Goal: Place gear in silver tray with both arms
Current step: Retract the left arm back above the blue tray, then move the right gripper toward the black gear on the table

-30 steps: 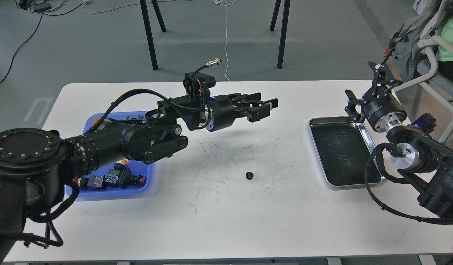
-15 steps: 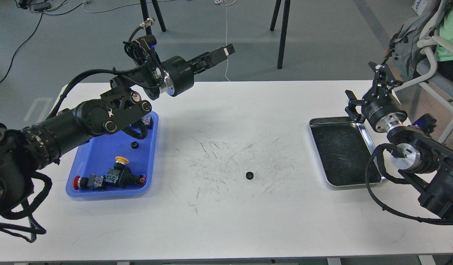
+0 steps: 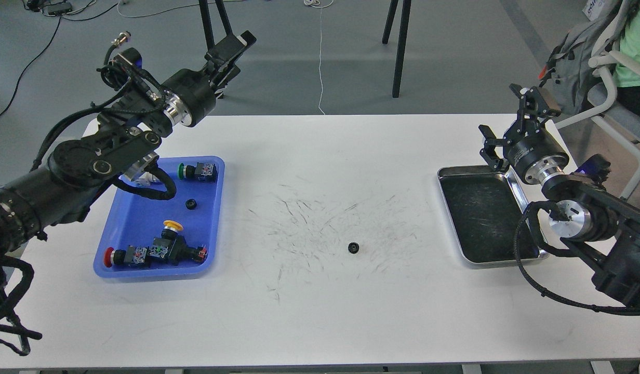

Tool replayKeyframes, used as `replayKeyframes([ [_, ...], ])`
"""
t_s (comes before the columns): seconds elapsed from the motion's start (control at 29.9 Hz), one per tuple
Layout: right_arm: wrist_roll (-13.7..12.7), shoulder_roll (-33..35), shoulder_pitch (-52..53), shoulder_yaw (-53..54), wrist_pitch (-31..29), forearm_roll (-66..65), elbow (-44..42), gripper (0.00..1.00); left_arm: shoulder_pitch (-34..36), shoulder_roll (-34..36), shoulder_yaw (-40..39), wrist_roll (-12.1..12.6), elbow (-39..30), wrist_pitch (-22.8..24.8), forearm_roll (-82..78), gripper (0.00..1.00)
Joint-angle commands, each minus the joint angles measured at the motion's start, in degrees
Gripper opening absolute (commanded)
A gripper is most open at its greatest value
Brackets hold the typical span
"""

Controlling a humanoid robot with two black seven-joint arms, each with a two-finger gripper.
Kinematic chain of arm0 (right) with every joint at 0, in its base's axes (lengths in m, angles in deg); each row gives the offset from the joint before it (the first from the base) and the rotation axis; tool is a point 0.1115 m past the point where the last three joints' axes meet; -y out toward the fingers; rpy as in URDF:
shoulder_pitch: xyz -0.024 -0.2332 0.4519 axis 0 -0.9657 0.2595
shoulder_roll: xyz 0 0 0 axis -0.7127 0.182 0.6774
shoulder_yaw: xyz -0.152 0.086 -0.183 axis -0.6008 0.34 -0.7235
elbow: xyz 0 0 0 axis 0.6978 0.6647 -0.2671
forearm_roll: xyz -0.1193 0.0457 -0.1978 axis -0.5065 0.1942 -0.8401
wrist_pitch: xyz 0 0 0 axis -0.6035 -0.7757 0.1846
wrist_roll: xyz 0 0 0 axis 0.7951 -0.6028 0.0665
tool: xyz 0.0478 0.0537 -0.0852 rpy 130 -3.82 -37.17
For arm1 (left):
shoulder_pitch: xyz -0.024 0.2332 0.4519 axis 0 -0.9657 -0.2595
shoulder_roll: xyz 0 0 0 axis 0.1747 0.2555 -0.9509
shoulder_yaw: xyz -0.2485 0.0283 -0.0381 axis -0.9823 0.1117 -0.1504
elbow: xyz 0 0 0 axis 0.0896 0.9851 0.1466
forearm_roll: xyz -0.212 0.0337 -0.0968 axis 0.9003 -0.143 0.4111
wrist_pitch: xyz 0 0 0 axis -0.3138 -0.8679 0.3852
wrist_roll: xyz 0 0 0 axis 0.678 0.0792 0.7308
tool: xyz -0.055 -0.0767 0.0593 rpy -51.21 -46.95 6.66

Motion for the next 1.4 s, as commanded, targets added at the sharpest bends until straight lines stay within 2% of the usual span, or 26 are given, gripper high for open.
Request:
replayKeyframes([
  [0.0,0.1,0.1,3.1,-6.6,0.2,-2.5,0.0,1.0,-2.2,2.6,-3.8,0.0,0.0,8.0,3.1,1.0],
  [0.1,0.1,0.2,5.5,-11.0,0.7,-3.2,0.2,1.0,-4.0,4.7,-6.9,0.0,0.2,14.9,5.3,1.0],
  [0.23,0.1,0.8,8.5,-15.3,0.7,-4.8,0.6,1.0,-4.4,7.2,-7.6,0.0,0.8,16.9,8.1,1.0],
  [0.37,0.0,1.2,11.2,-20.0,0.7,-9.0,0.5,1.0,-4.7,8.0,-7.5,0.0,1.5,22.4,9.1,1.0],
  [0.5,0.1,0.9,14.4,-25.4,0.5,-14.2,0.7,0.99,-5.8,8.6,-7.6,0.0,1.4,23.0,10.0,1.0],
  [0.7,0.1,0.7,16.6,-26.6,0.0,-15.8,0.8,0.99,-6.2,9.6,-7.6,0.0,1.7,23.9,11.3,1.0],
  [0.84,0.1,0.9,17.9,-27.5,-0.2,-22.3,2.8,0.98,-6.4,9.7,-7.6,0.0,1.8,23.9,13.5,1.0],
  [0.94,0.2,0.7,18.7,-27.9,-0.2,-28.5,3.7,0.98,-6.6,9.5,-7.5,0.0,3.4,23.9,14.4,1.0],
  [1.24,0.7,-1.0,19.4,-30.5,-0.8,-58.8,5.6,0.99,-7.2,9.4,-7.3,0.0,7.3,23.9,22.8,1.0],
  [1.37,0.9,-1.8,20.9,-34.3,-0.8,-63.9,5.4,0.99,-7.4,8.7,-7.1,0.0,8.9,23.9,23.2,1.0],
])
